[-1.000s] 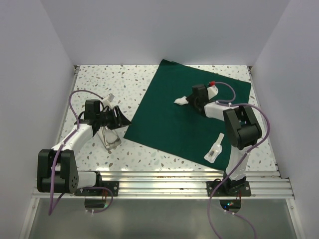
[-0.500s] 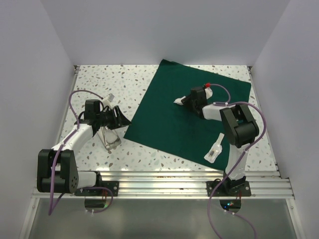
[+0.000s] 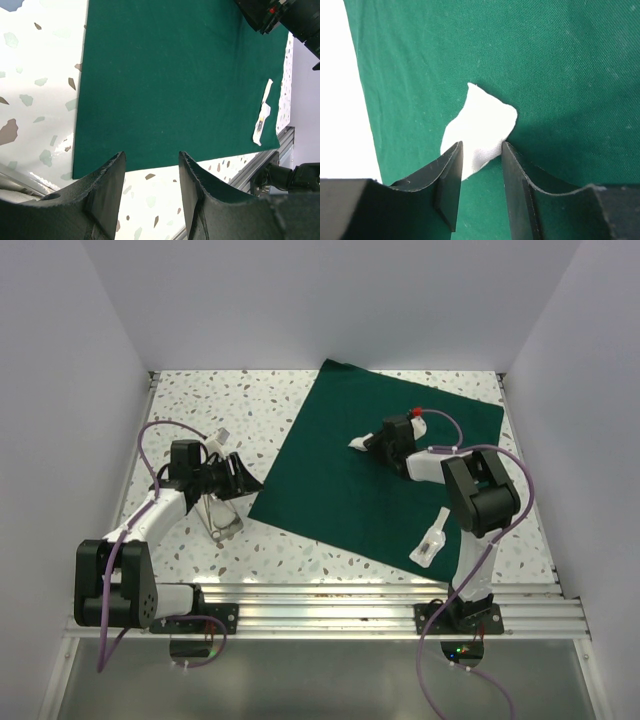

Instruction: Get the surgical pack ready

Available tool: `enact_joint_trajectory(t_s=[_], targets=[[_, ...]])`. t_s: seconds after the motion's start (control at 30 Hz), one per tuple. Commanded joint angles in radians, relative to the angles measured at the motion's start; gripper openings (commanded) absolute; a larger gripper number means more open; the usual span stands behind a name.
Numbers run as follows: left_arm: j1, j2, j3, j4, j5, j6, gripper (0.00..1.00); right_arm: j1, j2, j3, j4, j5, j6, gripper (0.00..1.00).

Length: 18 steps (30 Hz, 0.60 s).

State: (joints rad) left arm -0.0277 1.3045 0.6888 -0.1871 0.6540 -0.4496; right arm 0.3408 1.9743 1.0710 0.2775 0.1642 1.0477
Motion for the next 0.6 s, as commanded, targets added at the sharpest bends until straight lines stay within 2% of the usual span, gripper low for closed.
enact_joint_trajectory(t_s=[0.0, 0.33, 0.43, 0.57], targets=[[-0.006, -0.024, -0.005, 0.037, 0.015, 0.017, 0.50, -0.003, -0.048, -0.022, -0.057, 0.017, 0.005, 0.41], [-0.005, -0.017, -0.003, 0.038, 0.015, 0.017, 0.50, -0.002, -0.051, -0.017, -0.054, 0.008, 0.018, 0.40], [-0.006, -0.014, -0.002, 0.040, 0.013, 0.017, 0.50, -0.002, -0.039, -0.013, -0.049, 0.015, 0.021, 0.35], [-0.006, -0.016, 0.000, 0.035, 0.012, 0.017, 0.50, -0.003, -0.035, -0.005, -0.047, 0.023, 0.015, 0.23]])
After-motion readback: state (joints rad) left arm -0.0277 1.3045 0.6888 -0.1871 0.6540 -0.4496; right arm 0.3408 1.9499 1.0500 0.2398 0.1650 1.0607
